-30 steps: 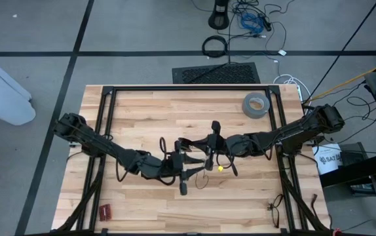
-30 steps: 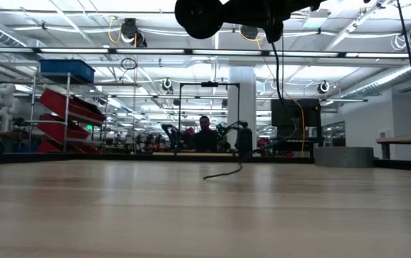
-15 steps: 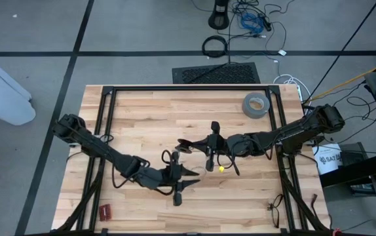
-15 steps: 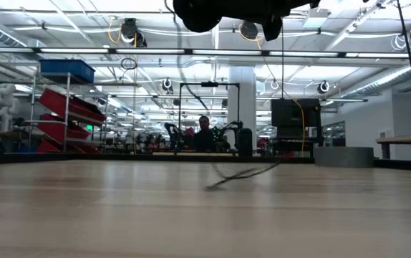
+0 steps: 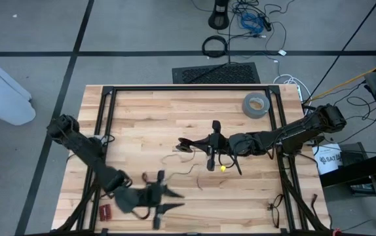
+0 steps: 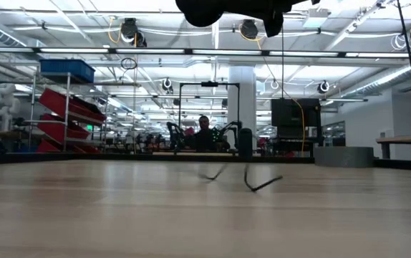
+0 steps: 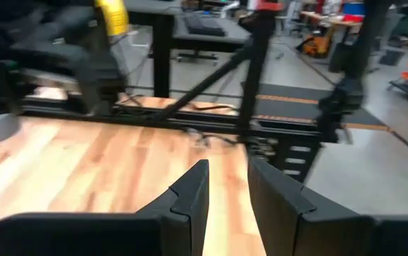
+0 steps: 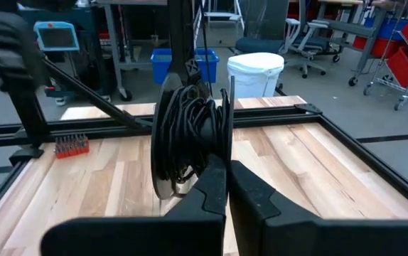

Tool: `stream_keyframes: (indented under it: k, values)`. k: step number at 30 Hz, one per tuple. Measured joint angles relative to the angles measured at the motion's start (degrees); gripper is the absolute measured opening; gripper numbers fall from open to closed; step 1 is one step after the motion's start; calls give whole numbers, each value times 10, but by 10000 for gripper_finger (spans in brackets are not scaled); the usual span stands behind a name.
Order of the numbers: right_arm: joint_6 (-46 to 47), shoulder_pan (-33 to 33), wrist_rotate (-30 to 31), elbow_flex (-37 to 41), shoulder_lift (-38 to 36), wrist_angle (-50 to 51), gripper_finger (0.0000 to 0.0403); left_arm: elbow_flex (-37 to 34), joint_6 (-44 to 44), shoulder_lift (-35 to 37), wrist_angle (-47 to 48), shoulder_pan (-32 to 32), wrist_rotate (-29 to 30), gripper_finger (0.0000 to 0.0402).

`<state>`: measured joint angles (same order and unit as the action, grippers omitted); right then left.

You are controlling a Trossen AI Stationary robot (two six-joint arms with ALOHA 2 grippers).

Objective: Coil cords
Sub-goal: Coil the black wire onto the spool

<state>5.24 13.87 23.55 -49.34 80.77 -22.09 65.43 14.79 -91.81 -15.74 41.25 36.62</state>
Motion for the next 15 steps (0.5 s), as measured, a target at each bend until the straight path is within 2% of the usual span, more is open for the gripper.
stream_keyframes:
  k: [4, 6, 8, 11, 13, 15]
  values:
    - [-3, 0, 1, 0, 0, 0, 0, 0, 0, 7, -1, 51, 37, 105]
    - [-3, 0, 1, 0, 0, 0, 0, 0, -1, 7, 12, 70, 95, 105]
    - [-3, 0, 1, 0, 0, -4, 0, 0, 2, 7, 48, 85, 181, 105]
    - [-1, 0, 1, 0, -5, -5, 0, 0, 54, 7, 132, 92, 290, 105]
    - [-1, 1, 1, 0, -12, -4, 0, -4, 91, 7, 179, 85, 327, 105]
    - [1, 1, 1, 0, -19, -5, 0, -21, 108, 5, 191, 68, 334, 105]
